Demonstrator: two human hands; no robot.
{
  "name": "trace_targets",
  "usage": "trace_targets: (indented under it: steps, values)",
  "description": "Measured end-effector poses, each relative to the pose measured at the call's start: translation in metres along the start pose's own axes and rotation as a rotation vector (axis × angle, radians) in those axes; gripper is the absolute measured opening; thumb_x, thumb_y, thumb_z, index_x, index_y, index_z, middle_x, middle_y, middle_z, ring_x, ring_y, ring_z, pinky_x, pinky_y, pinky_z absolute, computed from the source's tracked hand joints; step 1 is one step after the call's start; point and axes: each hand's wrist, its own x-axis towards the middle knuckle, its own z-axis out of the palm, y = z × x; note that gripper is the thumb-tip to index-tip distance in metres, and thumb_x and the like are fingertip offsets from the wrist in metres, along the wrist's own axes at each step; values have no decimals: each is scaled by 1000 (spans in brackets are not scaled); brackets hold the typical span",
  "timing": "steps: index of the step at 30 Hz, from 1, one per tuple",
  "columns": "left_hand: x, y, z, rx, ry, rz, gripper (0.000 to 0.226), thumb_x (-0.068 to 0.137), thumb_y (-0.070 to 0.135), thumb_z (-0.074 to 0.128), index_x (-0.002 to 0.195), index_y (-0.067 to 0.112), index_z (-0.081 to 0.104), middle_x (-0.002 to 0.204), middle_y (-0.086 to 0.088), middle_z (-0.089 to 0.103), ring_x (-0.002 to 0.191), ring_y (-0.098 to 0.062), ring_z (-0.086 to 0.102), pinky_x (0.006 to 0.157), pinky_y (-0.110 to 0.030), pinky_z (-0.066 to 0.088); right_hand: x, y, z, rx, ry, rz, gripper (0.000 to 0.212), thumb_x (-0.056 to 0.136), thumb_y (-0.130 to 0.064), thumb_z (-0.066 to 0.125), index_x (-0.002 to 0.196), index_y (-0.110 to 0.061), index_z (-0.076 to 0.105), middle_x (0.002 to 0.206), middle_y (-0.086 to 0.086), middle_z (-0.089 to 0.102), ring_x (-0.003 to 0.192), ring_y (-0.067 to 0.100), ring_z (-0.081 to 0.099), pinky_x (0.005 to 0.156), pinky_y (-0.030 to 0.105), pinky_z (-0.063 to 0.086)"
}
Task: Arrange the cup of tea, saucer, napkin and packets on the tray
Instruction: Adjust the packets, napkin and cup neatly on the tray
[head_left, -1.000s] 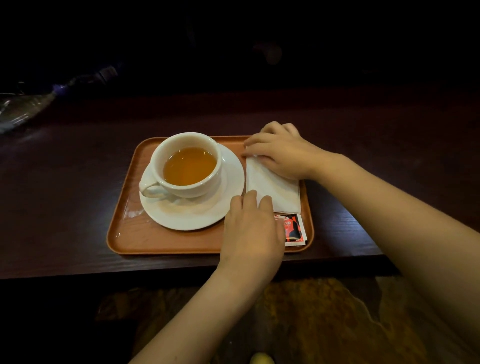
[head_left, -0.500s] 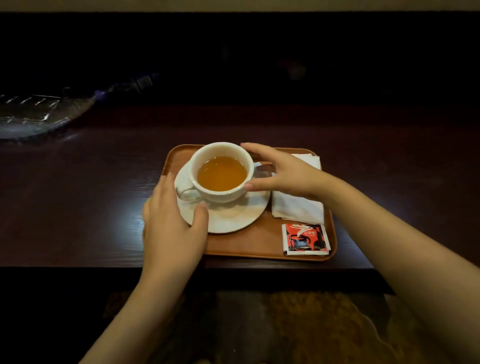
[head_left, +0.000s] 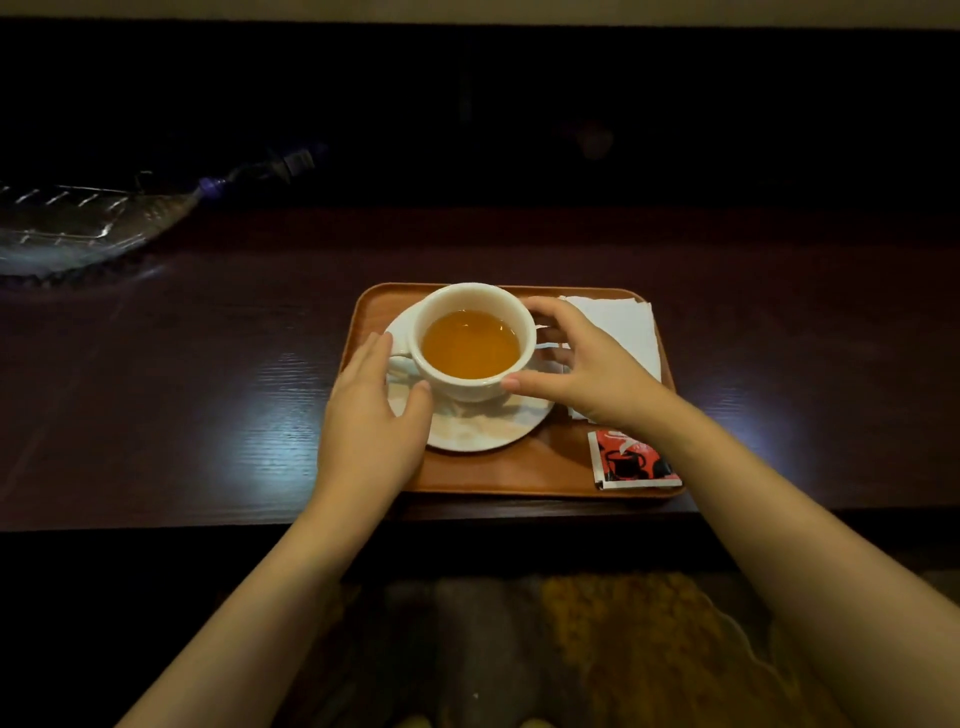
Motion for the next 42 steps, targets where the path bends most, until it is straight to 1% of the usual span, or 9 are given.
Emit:
trace_targets:
  steps: [3,6,7,10,12,13,17,22,42]
  values:
    - [4,-6,-4,-12,-10,49,52,84,20,55,135,21,42,142,1,44,128,-17,44,106,-35,37,-5,-3,4,10,23,14,67,72,-31,74,130,-29,40,129,-10,47,118,8,47,93,23,41]
    - [11,-10,-15,-47,3,85,38,84,23,55,120,34,53,109,28,56,104,-4,54,82,-17,41,-10,-3,4,-8,34,66,65,75,-36,70,131,-30,39,134,-8,46,118,8,46,93,25,42]
    - [17,-11,-19,-64,3,60,35,84,26,54,118,37,53,104,28,56,102,-5,54,78,-17,41,-11,-2,3,-19,68,100,61,76,-37,68,130,-29,41,132,-8,47,116,8,47,90,23,42]
    - [41,-13,-27,-69,-105,-105,33,89,31,47,120,29,55,127,2,58,116,-19,52,95,-34,43,-15,2,-1,-173,277,141,37,85,-29,60,120,-22,53,123,-3,55,103,8,51,80,20,41]
    - [53,-11,-29,-20,-221,-139,24,91,34,41,91,29,65,116,-8,64,108,-26,57,97,-43,45,-15,4,0,-298,353,167,26,88,-20,54,114,-18,59,119,2,59,93,9,53,76,21,40]
    - [57,-10,-28,1,-259,-136,31,92,37,39,82,25,65,107,-10,67,101,-27,59,94,-45,47,-15,6,1,-335,357,190,26,89,-19,53,113,-16,59,118,4,59,89,9,53,74,22,39]
    - [65,-12,-22,47,-294,-114,48,92,43,36,85,7,66,93,-16,67,83,-26,59,69,-34,43,-15,8,8,-418,321,287,32,86,-16,56,117,-11,58,115,9,62,84,11,52,72,23,40]
    - [67,-15,-18,12,-280,-111,54,91,42,38,87,-5,64,80,-17,60,74,-26,53,69,-36,38,-10,4,17,-366,347,325,32,84,-11,60,115,-8,57,111,10,63,91,17,57,80,24,45]
    - [75,-26,-26,-29,-242,-62,46,90,35,41,82,-5,62,76,-13,52,72,-23,45,67,-36,34,-1,-3,32,-335,387,320,43,83,-8,59,126,-11,51,118,13,59,103,26,57,92,38,51]
